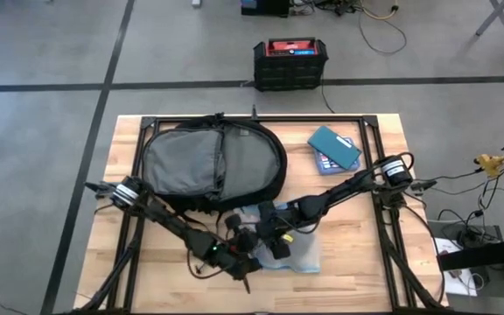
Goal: Unpack backpack
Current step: Put the blue zipper pouch into the backpack
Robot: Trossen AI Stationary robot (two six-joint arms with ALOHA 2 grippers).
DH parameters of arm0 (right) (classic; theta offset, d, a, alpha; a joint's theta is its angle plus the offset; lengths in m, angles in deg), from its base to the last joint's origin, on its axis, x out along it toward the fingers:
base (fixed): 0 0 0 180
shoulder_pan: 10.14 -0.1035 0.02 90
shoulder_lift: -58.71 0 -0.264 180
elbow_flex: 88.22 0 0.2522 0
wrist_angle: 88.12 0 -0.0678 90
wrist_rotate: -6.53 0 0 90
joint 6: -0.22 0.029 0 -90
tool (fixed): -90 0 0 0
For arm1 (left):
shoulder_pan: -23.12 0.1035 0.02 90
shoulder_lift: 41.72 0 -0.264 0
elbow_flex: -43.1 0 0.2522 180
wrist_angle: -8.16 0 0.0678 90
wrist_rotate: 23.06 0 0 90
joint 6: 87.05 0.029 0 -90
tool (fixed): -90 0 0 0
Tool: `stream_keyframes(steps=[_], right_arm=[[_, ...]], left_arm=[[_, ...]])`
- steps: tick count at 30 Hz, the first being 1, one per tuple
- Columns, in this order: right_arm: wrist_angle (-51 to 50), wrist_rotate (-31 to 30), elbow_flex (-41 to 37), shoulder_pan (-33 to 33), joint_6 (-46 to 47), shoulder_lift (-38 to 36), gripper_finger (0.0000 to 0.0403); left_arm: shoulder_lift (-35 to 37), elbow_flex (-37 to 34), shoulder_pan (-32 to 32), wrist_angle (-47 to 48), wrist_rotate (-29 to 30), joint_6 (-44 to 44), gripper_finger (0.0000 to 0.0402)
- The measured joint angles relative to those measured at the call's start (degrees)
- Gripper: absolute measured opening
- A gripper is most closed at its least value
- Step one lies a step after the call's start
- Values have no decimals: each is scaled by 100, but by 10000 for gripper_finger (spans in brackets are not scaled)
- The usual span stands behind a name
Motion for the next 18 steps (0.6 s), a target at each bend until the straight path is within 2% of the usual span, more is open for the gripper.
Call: stream_keyframes(steps=[6, 11, 18], right_arm=[[-967, -97, 326, -132, -188, -25, 221], [-1395, -106, 403, -151, 239, -171, 239], [-1674, -795, 375, -360, 755, -651, 272]], left_arm=[[13, -111, -9, -90, -42, -103, 0], [20, -204, -61, -135, -103, -357, 0], [-10, -232, -160, -249, -103, -409, 0]])
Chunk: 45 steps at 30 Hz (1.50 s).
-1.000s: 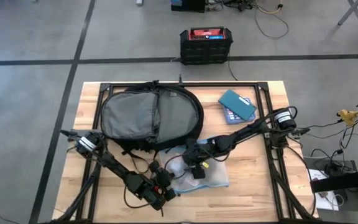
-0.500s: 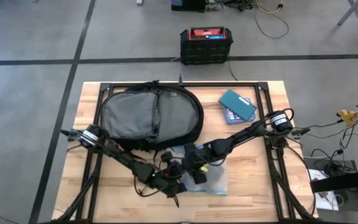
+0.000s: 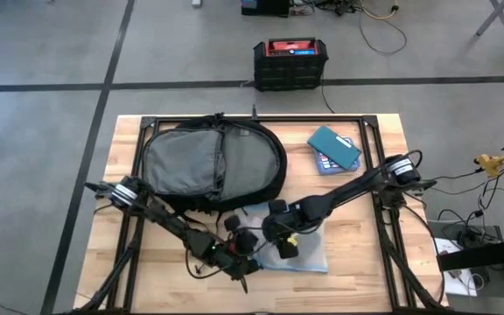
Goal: Unpack backpack
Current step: Put the blue zipper pouch into the backpack
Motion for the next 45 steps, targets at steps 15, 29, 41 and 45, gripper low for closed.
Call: stream_keyframes(steps=[15, 29, 41, 45], right_arm=[[1132, -1406, -90, -640, 1657, 286, 325], [1151, -1419, -799, -632, 2281, 416, 263], [1077, -1368, -879, -590, 1944, 466, 81], [1035, -1368, -860, -590, 1665, 453, 10]], left_arm=[[-91, 106, -15, -291, -128, 196, 0], [47, 575, -114, 164, -635, 584, 0], [1204, 570, -721, 2092, 876, -85, 0], [1797, 568, -851, 3097, 1499, -842, 0]])
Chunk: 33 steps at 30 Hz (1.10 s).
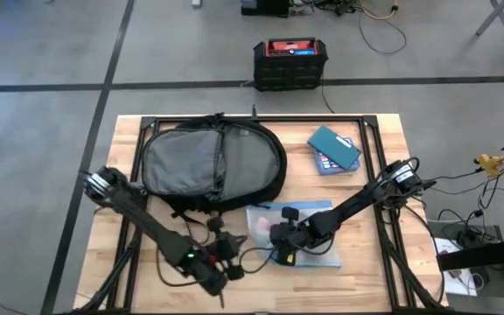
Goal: Unpack backpack
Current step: Put the blue zipper pouch into the backpack
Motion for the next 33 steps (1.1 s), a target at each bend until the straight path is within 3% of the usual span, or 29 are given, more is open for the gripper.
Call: stream_keyframes(steps=[6, 10, 13, 24, 33], right_arm=[[-248, 39, 16, 0, -171, -214, 2], [-655, -200, 12, -47, -194, -443, 0], [-872, -404, -17, -118, -194, -606, 0], [-838, -590, -199, -144, -294, -764, 0], [-785, -595, -211, -155, -324, -759, 0]], left_arm=[[743, -41, 379, 2016, -547, -1808, 22], [1079, -105, 773, 3273, -1035, -2835, 66], [1160, -178, 1140, 3778, -1220, -3142, 109], [1201, -181, 3177, 3360, -2652, -1950, 260], [1082, -181, 4676, 2639, -3308, -1021, 282]])
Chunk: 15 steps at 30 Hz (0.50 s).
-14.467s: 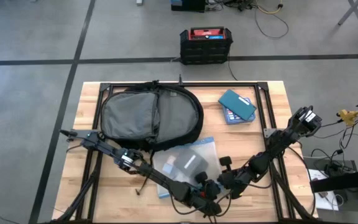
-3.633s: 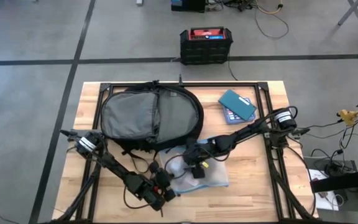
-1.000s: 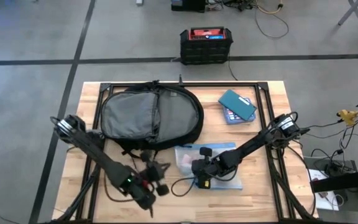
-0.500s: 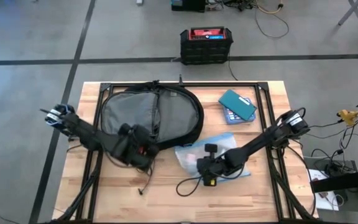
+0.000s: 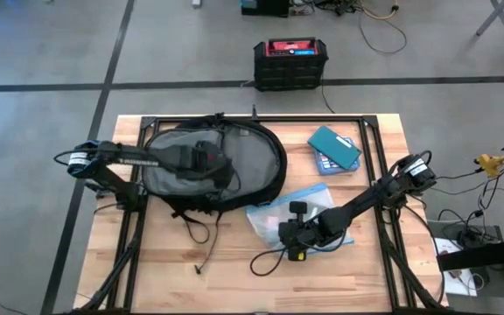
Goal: Unpack backpack
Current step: Put the blue zipper pouch into the backpack
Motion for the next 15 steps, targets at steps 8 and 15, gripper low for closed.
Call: stream_keyframes(steps=[8, 15], right_arm=[[102, 0, -2, -32, -107, 1, 0], [81, 25, 0, -81, -199, -168, 0]], left_arm=[[-406, -119, 728, -55, -481, 165, 277], [-640, -539, 924, -153, -504, 230, 275]])
